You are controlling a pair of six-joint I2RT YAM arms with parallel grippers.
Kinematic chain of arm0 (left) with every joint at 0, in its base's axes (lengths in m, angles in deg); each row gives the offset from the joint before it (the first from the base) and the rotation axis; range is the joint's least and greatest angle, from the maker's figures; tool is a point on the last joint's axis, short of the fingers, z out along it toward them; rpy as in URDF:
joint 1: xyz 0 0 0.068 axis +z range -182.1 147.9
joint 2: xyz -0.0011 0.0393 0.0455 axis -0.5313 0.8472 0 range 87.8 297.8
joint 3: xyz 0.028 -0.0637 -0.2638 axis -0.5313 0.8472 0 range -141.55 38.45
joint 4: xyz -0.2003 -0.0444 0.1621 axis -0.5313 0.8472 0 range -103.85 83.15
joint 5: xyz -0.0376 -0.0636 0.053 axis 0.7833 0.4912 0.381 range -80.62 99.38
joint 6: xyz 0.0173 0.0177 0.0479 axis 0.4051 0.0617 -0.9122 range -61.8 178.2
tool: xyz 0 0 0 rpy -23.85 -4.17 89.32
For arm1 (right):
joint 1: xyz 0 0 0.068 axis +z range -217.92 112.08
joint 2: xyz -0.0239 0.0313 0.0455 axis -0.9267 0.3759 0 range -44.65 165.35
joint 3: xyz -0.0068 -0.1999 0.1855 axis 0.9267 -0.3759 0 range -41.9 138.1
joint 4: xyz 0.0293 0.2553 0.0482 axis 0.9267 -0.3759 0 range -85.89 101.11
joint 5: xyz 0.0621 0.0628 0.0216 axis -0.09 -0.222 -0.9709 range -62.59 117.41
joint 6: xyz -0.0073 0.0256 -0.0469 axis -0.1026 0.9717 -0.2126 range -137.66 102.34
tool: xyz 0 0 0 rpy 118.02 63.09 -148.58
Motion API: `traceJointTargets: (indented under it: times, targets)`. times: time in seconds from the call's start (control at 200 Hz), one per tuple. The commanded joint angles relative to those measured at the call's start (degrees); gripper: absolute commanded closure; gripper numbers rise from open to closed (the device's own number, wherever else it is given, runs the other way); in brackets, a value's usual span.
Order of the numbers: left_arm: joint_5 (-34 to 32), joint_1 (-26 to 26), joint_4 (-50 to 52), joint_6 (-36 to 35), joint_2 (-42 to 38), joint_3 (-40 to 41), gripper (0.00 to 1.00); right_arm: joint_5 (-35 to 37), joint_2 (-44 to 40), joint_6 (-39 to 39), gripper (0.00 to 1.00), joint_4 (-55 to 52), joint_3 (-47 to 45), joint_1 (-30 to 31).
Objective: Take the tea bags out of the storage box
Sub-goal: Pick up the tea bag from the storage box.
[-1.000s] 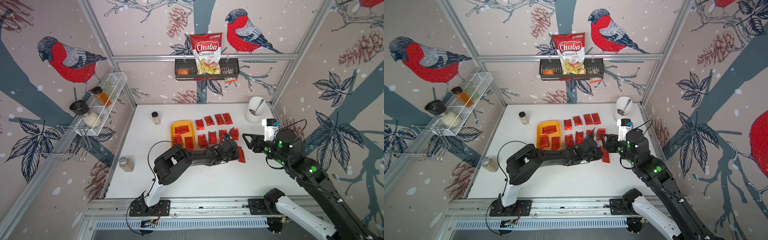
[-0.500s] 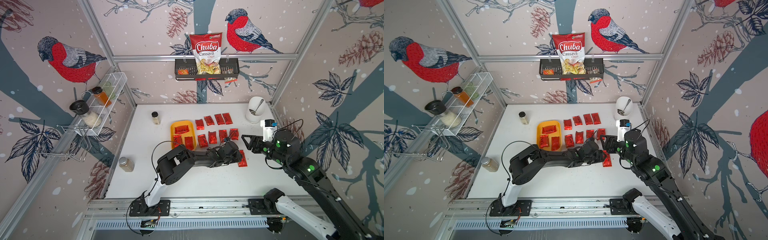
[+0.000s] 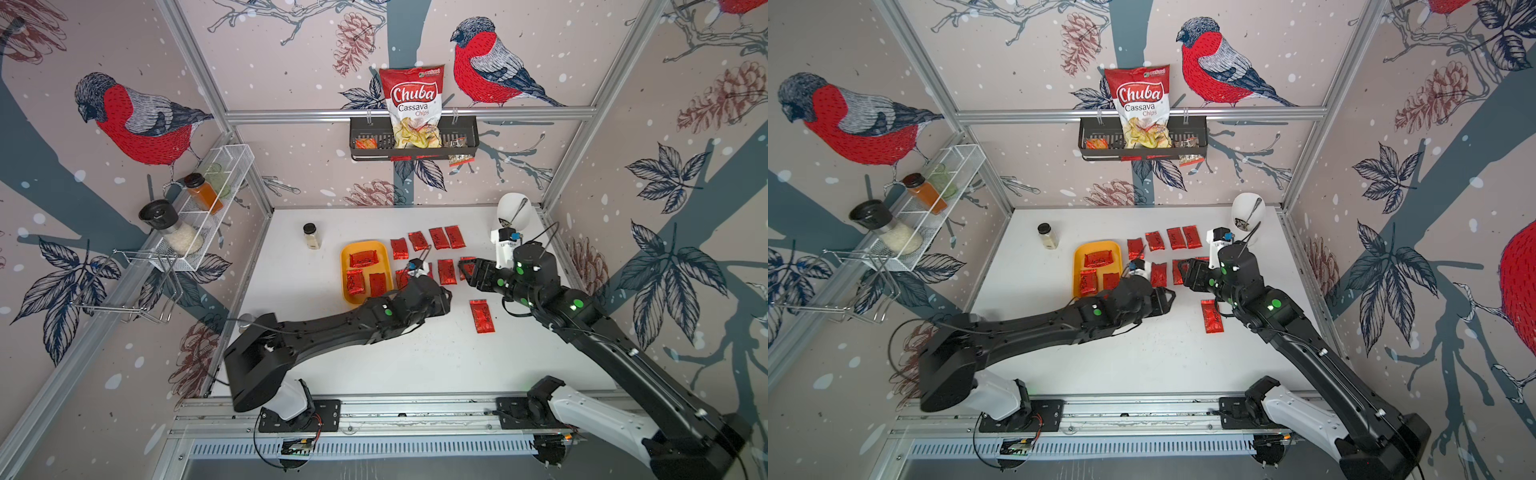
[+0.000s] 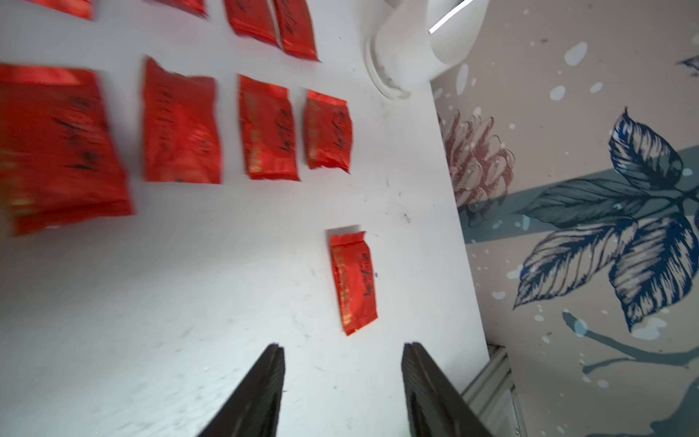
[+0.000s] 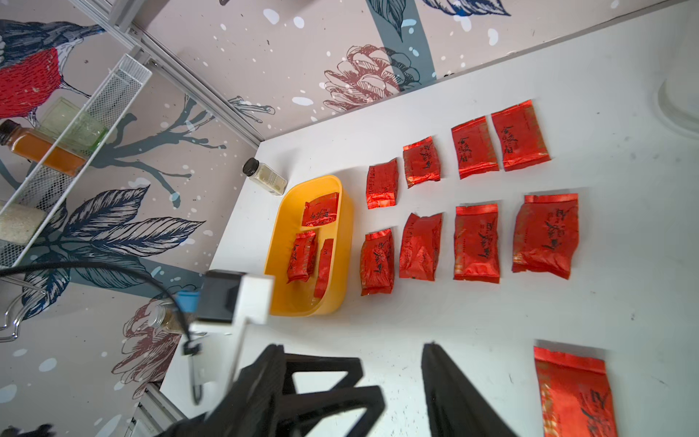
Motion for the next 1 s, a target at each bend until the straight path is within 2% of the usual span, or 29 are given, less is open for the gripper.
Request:
traceJointTargets:
  times: [0.0, 0.05, 0.12, 0.255, 0.395, 0.555, 0.66, 0.775, 0.996]
  targets:
    - [-4.16, 3.79, 6.83, -1.35, -8.72, 5.65, 0.45, -1.97, 4.61, 2.42, 0.38, 8.51, 1.32, 1.30]
    - [-6.48, 5.85, 9.23, -1.32, -13.64, 8.23, 0.43, -2.32, 8.18, 2.75, 0.39, 10.20, 2.57, 2.38]
    - [-6.40, 10.56, 11.88, -2.97, -20.33, 10.84, 0.41, -2.55, 14.01, 2.82, 0.39, 11.86, 5.39, 4.42]
    - [2.39, 25.53, 13.70, -7.94, -28.92, 15.02, 0.36, -3.51, 26.69, 2.54, 0.39, 13.75, 12.84, 8.08]
    - [12.78, 39.52, 14.18, -12.63, -30.08, 17.15, 0.35, -5.38, 40.23, 1.60, 0.39, 12.74, 23.82, 11.02]
    - [21.97, 51.14, 10.05, -14.98, -28.09, 21.10, 0.34, -8.35, 56.33, 0.60, 0.42, 7.50, 39.00, 12.55]
    - [25.24, 54.89, 7.64, -15.49, -26.62, 23.25, 0.34, -9.41, 65.10, 0.34, 0.45, 4.83, 47.00, 12.74]
    - [26.51, 55.64, 5.83, -15.48, -26.13, 24.79, 0.34, -10.18, 72.79, 0.35, 0.49, 1.82, 53.91, 12.70]
    - [27.61, 55.86, 5.03, -15.63, -26.20, 26.18, 0.34, -11.34, 79.95, 0.91, 0.53, 0.23, 58.92, 12.91]
